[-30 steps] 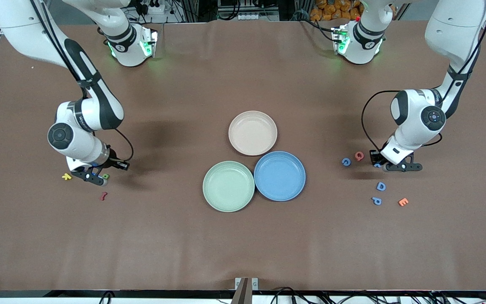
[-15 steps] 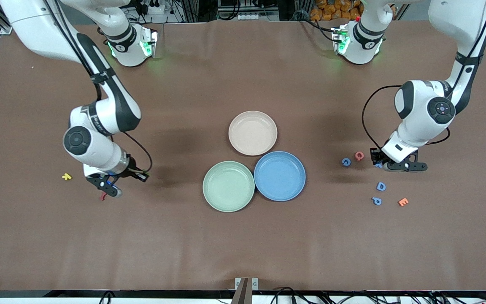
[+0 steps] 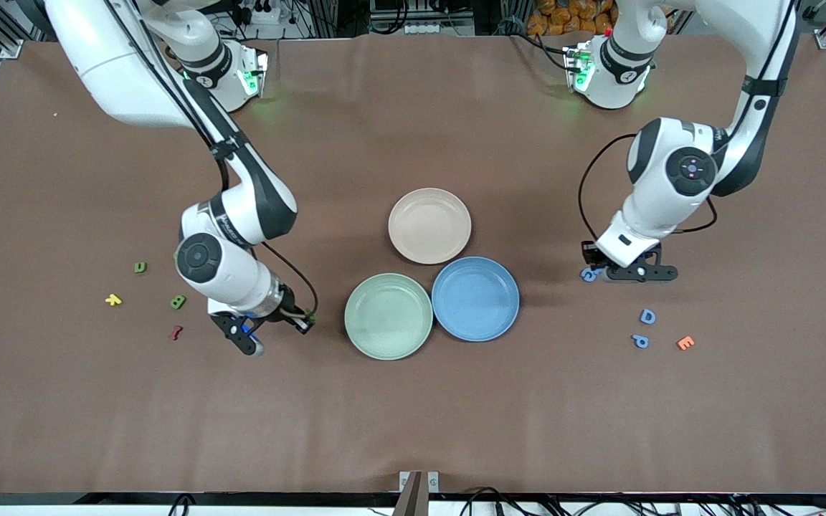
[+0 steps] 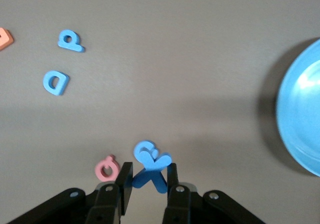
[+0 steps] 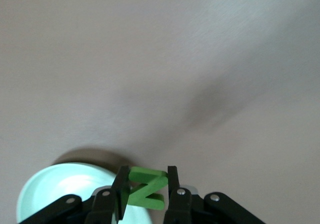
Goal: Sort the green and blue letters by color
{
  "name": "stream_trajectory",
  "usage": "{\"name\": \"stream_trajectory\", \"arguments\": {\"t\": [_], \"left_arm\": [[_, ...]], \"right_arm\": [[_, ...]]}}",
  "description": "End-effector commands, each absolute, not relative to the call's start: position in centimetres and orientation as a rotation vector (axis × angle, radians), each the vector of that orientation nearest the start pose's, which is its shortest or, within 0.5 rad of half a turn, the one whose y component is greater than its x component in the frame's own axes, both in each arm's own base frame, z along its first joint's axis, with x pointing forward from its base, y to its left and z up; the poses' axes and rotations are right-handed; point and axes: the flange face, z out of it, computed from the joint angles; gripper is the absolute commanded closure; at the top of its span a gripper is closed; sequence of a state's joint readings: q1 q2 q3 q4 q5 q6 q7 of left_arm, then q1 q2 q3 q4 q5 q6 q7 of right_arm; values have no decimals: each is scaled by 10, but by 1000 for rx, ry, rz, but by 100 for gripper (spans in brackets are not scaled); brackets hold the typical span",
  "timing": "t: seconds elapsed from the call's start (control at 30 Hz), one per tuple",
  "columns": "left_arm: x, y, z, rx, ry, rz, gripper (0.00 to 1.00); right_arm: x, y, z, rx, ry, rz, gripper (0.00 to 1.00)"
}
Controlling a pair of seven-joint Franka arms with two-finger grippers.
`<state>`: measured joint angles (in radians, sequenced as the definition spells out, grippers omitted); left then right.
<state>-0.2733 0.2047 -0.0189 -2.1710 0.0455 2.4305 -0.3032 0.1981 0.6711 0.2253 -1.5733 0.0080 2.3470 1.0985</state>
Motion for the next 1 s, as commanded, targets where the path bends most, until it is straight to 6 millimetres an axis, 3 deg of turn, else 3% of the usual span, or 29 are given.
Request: {"name": "stream_trajectory", "arguments": {"t": [0.0,0.13,0.3,0.5,0.73,0.83,0.9,0.97], "left_arm": [[537,-194,324,-3091,-36,-60,100],[537,-235,319,-3090,-114,-61,100],[543,-271,318,-3097,-199,-87,100],[547,-307,305,-3097,-257,-87,100],[561,-345,281,-3096,-334,-94,100],[569,-356,271,-3095,-361,-96,100],[571,-363,265,-3095,-371,-96,100],[573,-368,258,-3094,-380,-92,100]], "right_arm": [[674,302,257,-2693,1154,41,100],[673,327,253,-2661,1186,41,100],[670,350,245,-2638,1218,47,100],[662,369,238,-2611,1268,62,100],[653,389,229,-2563,1323,61,90],[650,394,229,-2561,1325,66,78],[650,394,229,-2560,1326,67,58],[649,395,227,-2561,1331,70,43]]}}
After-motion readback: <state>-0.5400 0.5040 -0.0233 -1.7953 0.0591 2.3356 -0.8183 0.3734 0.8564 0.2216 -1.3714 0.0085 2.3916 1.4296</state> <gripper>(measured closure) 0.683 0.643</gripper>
